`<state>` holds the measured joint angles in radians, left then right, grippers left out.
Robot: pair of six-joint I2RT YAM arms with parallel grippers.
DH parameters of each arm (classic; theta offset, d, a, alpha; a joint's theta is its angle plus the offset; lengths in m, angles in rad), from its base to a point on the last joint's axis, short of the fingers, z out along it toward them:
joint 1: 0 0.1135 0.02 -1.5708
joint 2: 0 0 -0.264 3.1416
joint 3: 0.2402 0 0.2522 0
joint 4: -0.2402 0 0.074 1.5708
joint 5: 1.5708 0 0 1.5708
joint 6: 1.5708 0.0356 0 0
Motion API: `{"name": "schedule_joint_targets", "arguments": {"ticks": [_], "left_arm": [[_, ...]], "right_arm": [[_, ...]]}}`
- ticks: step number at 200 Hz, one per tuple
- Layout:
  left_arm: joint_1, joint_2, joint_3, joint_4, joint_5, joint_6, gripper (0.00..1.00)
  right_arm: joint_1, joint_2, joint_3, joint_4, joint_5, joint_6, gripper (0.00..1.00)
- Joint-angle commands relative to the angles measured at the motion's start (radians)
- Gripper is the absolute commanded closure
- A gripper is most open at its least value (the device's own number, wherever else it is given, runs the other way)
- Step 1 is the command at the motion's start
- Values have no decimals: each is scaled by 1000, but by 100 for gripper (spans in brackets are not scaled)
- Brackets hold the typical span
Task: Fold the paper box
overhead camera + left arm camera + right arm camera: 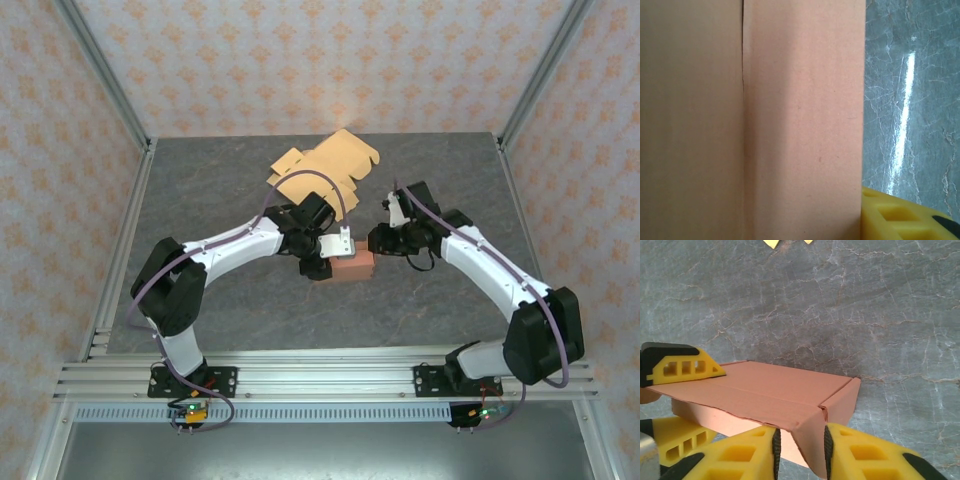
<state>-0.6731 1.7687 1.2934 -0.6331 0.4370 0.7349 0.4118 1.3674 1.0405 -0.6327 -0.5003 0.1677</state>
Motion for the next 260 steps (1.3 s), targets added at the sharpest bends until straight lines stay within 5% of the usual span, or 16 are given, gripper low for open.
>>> {"name": "schedule_joint_targets", "arguments": {"ticks": [1,100,127,166,260], "left_arm": [[10,25,4,-56,24,5,52],[24,-11,-38,45,33,-85,47],[29,-91,-80,149,-26,-296,42],[29,-270,-203,342,46,-463,30],[29,-696,-570,665,-323,-965,28]], "right_arm": [[4,26,34,-35,14,-7,78],[53,51,0,-24,99,33,94],[53,27,-41,-3,136,31,95],[55,2,-67,21,151,35,96],[133,-57,-83,55,291,118,97]]}}
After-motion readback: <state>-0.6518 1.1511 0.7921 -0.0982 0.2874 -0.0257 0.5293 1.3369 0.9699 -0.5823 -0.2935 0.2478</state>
